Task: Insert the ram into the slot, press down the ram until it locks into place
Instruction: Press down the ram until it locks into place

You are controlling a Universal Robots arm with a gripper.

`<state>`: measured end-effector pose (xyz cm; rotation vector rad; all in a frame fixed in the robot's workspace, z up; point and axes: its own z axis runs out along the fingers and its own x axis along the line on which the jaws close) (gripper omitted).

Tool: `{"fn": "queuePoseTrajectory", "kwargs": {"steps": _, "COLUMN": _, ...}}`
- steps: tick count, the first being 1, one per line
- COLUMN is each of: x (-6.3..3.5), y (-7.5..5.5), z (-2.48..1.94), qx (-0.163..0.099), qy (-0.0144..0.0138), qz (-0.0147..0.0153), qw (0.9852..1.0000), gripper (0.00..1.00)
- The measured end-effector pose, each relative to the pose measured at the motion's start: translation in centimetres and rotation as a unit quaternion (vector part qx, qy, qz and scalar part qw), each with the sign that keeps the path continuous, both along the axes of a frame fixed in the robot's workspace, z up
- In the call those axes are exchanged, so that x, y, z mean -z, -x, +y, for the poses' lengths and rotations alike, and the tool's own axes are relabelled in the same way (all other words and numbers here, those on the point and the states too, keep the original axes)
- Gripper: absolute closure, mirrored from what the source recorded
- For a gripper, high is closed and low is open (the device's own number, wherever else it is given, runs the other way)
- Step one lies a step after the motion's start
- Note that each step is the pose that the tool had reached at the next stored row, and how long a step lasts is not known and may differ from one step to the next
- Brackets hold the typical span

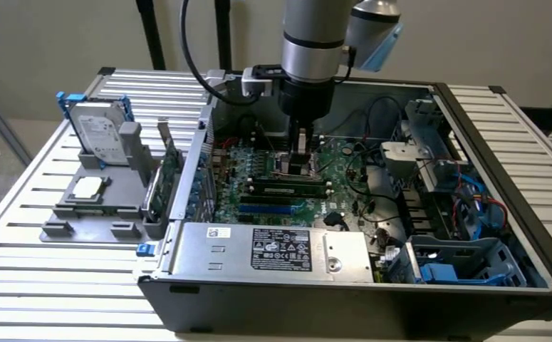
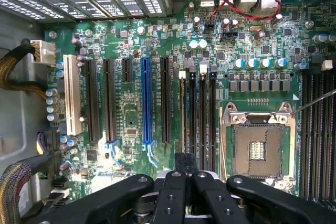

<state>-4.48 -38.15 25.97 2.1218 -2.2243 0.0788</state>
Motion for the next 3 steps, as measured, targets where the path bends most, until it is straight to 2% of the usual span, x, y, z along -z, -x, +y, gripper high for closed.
{"fn": "queuePoseTrajectory", "kwargs": {"steps": 3, "x": -0.05, "y": -0.01, "z": 0.0, "qx": 0.0, "qy": 0.0, "qz": 0.0, "qw": 1.0, "gripper": 0.89}}
